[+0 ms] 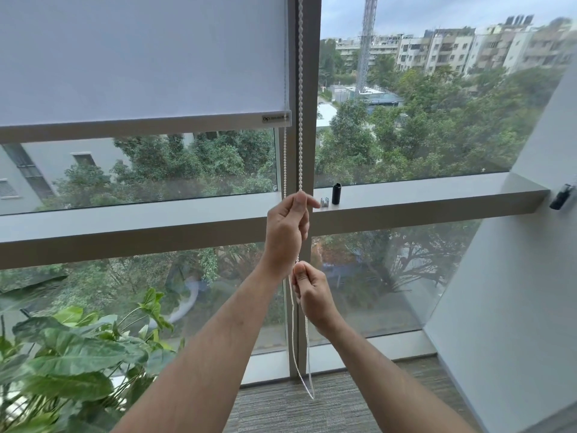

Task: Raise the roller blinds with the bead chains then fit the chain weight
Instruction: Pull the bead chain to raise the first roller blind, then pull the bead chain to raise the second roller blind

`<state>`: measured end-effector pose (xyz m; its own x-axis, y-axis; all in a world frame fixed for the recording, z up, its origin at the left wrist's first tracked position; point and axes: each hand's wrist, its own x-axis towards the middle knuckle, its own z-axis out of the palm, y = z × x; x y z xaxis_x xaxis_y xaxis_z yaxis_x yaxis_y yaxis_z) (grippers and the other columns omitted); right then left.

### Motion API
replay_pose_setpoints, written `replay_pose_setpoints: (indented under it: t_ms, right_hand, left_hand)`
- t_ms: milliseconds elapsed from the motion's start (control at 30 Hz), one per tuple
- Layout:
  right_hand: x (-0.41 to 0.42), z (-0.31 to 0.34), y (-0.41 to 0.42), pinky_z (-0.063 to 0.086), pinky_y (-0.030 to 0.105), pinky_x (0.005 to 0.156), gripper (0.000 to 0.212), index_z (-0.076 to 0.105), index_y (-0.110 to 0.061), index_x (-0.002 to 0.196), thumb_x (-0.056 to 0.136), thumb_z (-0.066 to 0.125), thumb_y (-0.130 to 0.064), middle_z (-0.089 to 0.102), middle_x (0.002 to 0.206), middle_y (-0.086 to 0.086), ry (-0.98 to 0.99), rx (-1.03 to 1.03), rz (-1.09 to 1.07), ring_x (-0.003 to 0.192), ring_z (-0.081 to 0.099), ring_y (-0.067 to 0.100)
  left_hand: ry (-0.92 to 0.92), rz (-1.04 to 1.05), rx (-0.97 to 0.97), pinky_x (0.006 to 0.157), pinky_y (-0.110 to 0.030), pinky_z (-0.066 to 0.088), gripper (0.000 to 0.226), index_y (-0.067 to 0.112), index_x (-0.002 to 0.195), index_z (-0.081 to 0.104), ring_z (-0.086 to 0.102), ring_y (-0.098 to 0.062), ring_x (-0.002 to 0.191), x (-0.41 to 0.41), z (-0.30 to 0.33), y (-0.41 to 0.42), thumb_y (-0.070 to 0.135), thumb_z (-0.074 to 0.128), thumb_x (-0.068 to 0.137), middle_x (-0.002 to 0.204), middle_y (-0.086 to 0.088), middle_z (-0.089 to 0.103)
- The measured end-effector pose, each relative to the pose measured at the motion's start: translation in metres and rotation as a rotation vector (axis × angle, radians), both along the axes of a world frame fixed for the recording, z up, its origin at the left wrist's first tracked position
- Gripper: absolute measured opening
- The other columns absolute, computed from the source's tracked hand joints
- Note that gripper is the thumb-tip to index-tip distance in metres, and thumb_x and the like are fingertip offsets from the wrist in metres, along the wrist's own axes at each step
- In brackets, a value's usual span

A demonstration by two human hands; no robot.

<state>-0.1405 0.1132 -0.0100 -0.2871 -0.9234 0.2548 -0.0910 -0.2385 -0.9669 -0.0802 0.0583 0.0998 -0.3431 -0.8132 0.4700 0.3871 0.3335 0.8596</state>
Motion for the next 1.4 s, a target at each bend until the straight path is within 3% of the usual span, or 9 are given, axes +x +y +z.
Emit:
replay_pose_setpoints:
  t_ms: [133, 300, 567, 667, 800, 1000, 1167, 1300, 1400]
  right_hand:
    - [-0.009, -0.003, 0.009, 0.029, 0.025, 0.049, 0.041, 0.056, -0.023, 0.068, 0.105, 0.042, -0.016, 0.045, 0.061, 0.0, -0.046, 0.139, 0.171, 0.054, 0.037, 0.013]
    - [-0.038, 0.015, 0.004, 0.048, 0.043, 0.088, 0.022, 0.071, -0.014, 0.093, 0.077, 0.057, -0.018, 0.069, 0.091, -0.001, 0.043, 0.27, 0.282, 0.089, 0.063, 0.013]
    - [-0.044, 0.112, -0.019, 0.046, 0.034, 0.098, 0.048, 0.065, -0.02, 0.122, 0.076, 0.048, -0.015, 0.067, 0.127, 0.004, -0.148, -0.089, 0.14, 0.12, 0.062, 0.016]
    - [-0.032, 0.156, -0.025, 0.054, 0.036, 0.076, 0.036, 0.061, -0.012, 0.124, 0.095, 0.043, -0.022, 0.07, 0.108, 0.012, -0.215, -0.211, 0.25, 0.089, 0.068, 0.024]
    - [-0.012, 0.182, -0.033, 0.029, 0.021, 0.046, 0.038, 0.062, -0.012, 0.09, 0.108, 0.033, -0.027, 0.045, 0.063, 0.002, -0.138, -0.28, 0.101, 0.049, 0.037, 0.008]
    - [-0.006, 0.174, -0.028, 0.024, 0.023, 0.043, 0.037, 0.052, -0.017, 0.07, 0.103, 0.039, -0.022, 0.036, 0.053, -0.004, -0.072, -0.44, -0.05, 0.047, 0.028, 0.009]
    - [-0.003, 0.16, -0.023, 0.028, 0.025, 0.046, 0.036, 0.052, -0.021, 0.069, 0.103, 0.041, -0.024, 0.041, 0.055, -0.009, 0.032, -0.458, -0.07, 0.049, 0.033, 0.008]
    - [0.001, 0.125, -0.016, 0.034, 0.023, 0.052, 0.034, 0.051, -0.023, 0.067, 0.101, 0.043, -0.025, 0.048, 0.057, -0.015, 0.132, -0.382, -0.1, 0.054, 0.04, 0.004]
    - [0.004, 0.1, -0.013, 0.033, 0.022, 0.053, 0.035, 0.048, -0.031, 0.065, 0.1, 0.044, -0.023, 0.048, 0.058, -0.018, 0.157, -0.325, -0.107, 0.055, 0.039, 0.001]
  left_hand:
    - [0.018, 0.058, -0.002, 0.038, -0.029, 0.021, 0.035, 0.022, 0.077, 0.067, 0.028, -0.011, 0.039, 0.002, -0.023, 0.004, 0.035, 0.045, 0.1, 0.045, 0.009, 0.037]
    - [0.002, 0.083, 0.057, 0.039, -0.024, 0.024, 0.033, 0.021, 0.075, 0.067, 0.027, -0.011, 0.038, 0.001, -0.048, 0.01, 0.035, 0.048, 0.098, 0.043, 0.008, 0.036]
    - [-0.096, 0.083, 0.187, 0.039, -0.026, 0.02, 0.037, 0.019, 0.072, 0.068, 0.026, -0.009, 0.039, 0.01, -0.093, 0.02, 0.024, 0.046, 0.101, 0.045, 0.005, 0.034]
    - [-0.142, 0.084, 0.212, 0.042, -0.029, 0.018, 0.037, 0.016, 0.074, 0.067, 0.026, -0.011, 0.041, 0.013, -0.106, 0.025, 0.022, 0.045, 0.103, 0.047, 0.001, 0.032]
    - [-0.17, 0.051, 0.219, 0.042, -0.024, 0.021, 0.037, 0.01, 0.075, 0.065, 0.028, -0.009, 0.042, 0.01, -0.108, 0.029, 0.019, 0.044, 0.103, 0.047, 0.003, 0.034]
    - [-0.324, -0.117, 0.144, 0.054, -0.027, 0.037, 0.029, 0.015, 0.081, 0.073, 0.046, -0.013, 0.053, 0.014, -0.105, 0.025, 0.029, 0.052, 0.094, 0.055, 0.003, 0.051]
    - [-0.566, -0.204, 0.116, 0.091, -0.041, 0.05, 0.041, 0.021, 0.097, 0.078, 0.069, -0.016, 0.103, 0.027, -0.087, -0.003, 0.02, 0.047, 0.07, 0.101, -0.002, 0.077]
    - [-0.281, 0.057, 0.132, 0.057, -0.024, 0.049, 0.036, 0.023, 0.069, 0.074, 0.066, -0.008, 0.06, 0.031, -0.033, -0.023, 0.01, 0.041, 0.07, 0.061, 0.005, 0.07]
    - [-0.116, 0.102, 0.074, 0.065, -0.031, 0.055, 0.028, 0.025, 0.081, 0.074, 0.07, -0.02, 0.075, 0.034, 0.022, -0.03, 0.021, 0.046, 0.085, 0.077, -0.002, 0.073]
